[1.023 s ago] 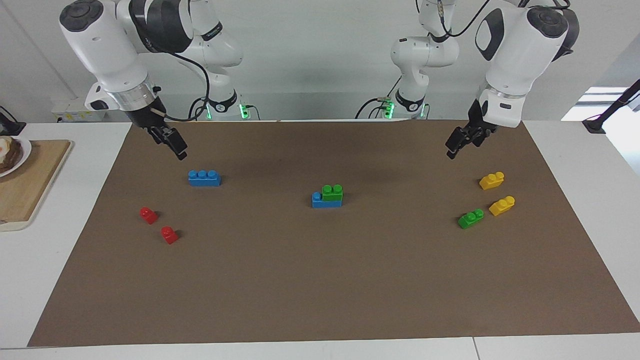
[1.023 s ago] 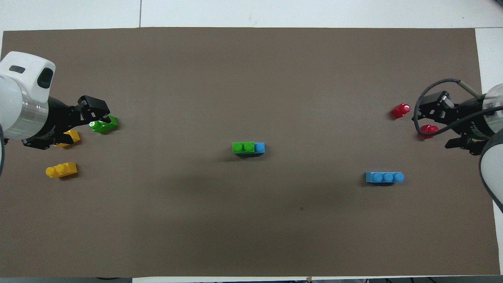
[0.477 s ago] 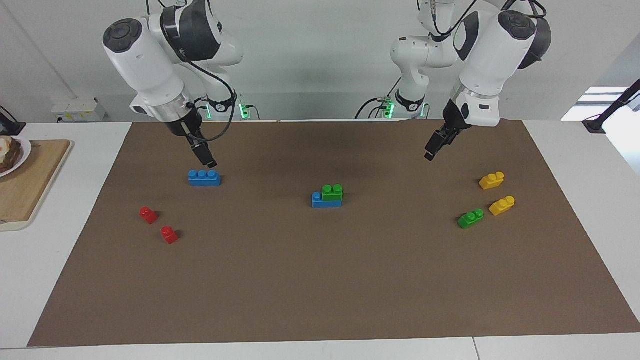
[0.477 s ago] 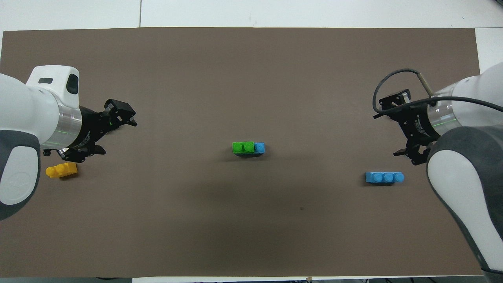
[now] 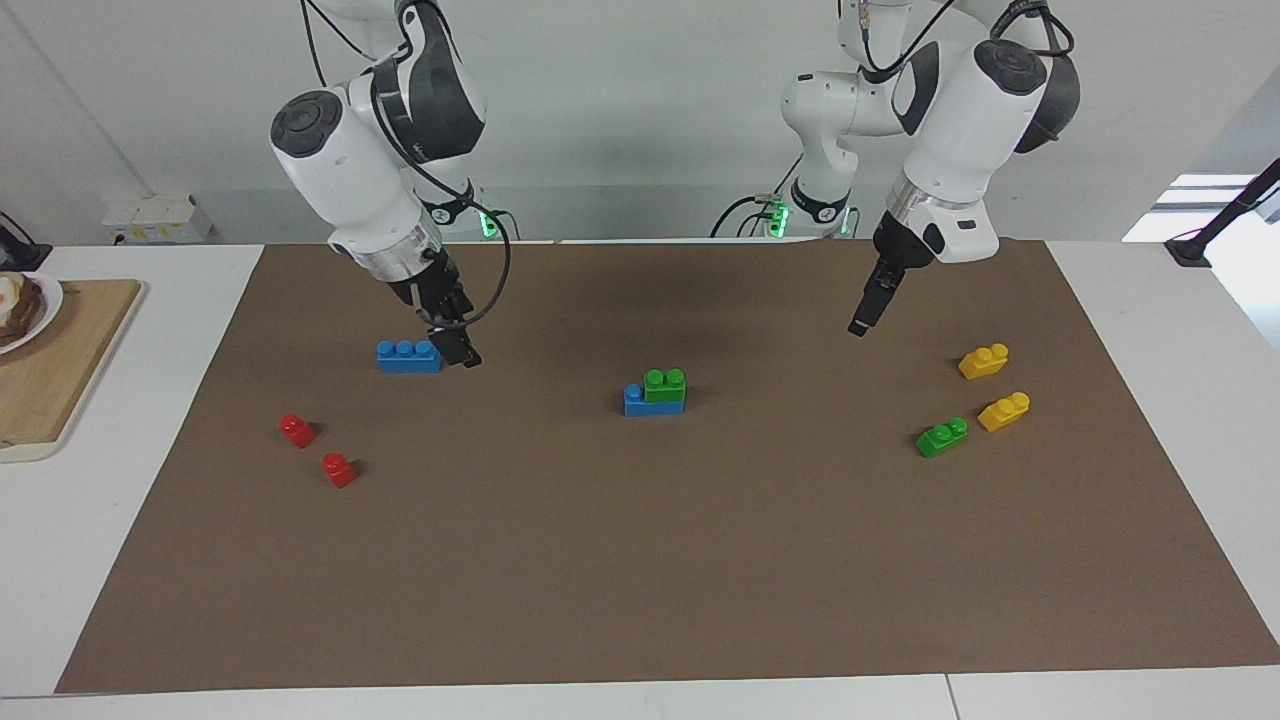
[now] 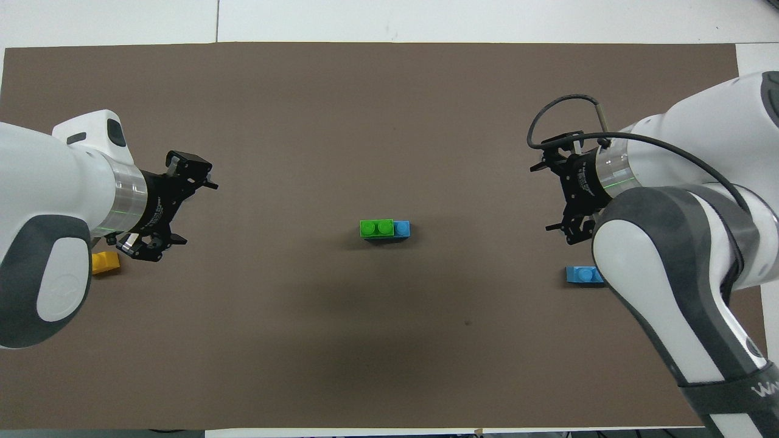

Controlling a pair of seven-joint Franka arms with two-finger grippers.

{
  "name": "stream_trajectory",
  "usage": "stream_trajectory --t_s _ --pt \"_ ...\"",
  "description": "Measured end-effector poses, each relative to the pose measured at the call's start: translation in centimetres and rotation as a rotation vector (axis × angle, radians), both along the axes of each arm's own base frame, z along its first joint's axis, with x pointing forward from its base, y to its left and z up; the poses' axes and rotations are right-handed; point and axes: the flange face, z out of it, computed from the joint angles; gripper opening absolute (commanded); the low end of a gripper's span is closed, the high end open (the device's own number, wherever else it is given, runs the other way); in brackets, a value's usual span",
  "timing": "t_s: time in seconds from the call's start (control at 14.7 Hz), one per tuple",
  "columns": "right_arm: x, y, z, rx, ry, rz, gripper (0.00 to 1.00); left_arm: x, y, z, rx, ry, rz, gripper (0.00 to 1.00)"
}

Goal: Remove green block with left arm and hold with right
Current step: 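Move the left gripper and the right gripper toward the green-blue block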

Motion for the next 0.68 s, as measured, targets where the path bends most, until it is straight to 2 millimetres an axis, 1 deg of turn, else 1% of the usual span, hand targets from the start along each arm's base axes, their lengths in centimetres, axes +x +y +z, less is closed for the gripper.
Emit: stream_trajectory --t_s 0.14,0.34,0.55,0.68 --pt "0.6 1.5 -1.6 0.047 0.000 -0.058 0.97 0.0 -1.8 -1.2 -0.009 0.008 0.106 1.00" --pt "0.6 4.3 -3.8 0.059 0.005 -0.108 0.97 0.2 -5.2 -2.9 -0.024 0.012 0.216 1.00" --pt "0.1 6.9 -4.7 0.058 0.007 -0.104 0.97 0.4 -7.1 -3.9 -0.025 0.025 0.241 1.00" --pt "-0.3 8.4 -5.8 0.056 0.004 -0.091 0.97 0.5 -8.0 -4.2 -0.026 0.034 0.272 1.00"
